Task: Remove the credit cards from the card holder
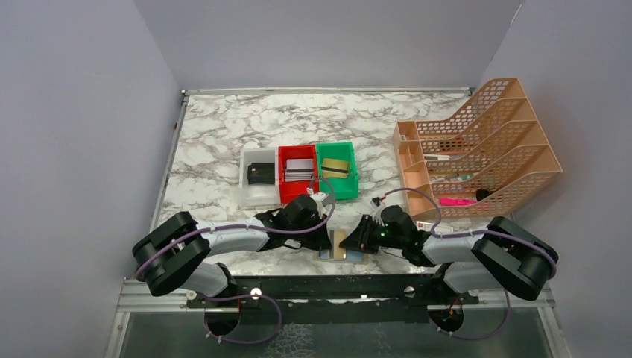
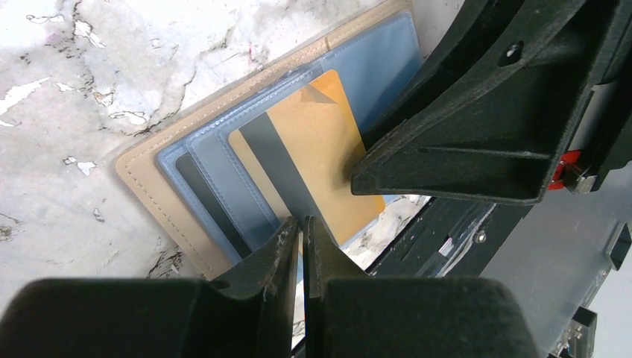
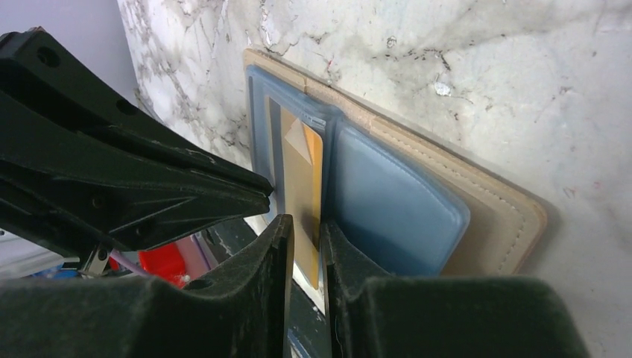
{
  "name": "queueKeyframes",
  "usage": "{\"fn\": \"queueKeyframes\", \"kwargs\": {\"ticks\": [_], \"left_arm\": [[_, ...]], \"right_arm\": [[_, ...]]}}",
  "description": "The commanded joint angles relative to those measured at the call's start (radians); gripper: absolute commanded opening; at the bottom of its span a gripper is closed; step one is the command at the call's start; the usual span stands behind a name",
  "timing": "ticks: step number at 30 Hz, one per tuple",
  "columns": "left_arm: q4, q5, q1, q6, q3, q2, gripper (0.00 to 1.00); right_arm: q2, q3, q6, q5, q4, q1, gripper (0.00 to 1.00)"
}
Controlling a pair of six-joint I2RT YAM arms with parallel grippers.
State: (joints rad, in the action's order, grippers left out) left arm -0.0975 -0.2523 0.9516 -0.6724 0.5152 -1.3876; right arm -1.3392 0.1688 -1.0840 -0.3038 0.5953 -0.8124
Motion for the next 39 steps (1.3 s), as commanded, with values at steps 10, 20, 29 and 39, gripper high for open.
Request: {"fn": "queueKeyframes", "kwargs": {"ticks": [10, 20, 29, 39], "left_arm": [[-0.001, 0.053, 0.007, 0.004, -0.011, -0.001, 0.11], [0.054, 0.117, 0.007, 0.008, -0.014, 0.018, 0.10], [0.064, 0.128, 0.007, 0.004, -0.013, 0.019, 0.09], [0.017, 0.121, 0.008, -0.022, -0.006, 0.158, 0.29]], "right_arm": [[0.087, -0.025, 0.009, 0.008, -0.031, -0.005, 0.07], [0.149, -0.031, 0.027, 0.070, -0.138, -0.005, 0.06], [0.190, -0.027, 0.048, 0.077, -0.194, -0.004, 0.07], [0.085, -0.002, 0.051, 0.063, -0.161, -0.003, 0.07]]}}
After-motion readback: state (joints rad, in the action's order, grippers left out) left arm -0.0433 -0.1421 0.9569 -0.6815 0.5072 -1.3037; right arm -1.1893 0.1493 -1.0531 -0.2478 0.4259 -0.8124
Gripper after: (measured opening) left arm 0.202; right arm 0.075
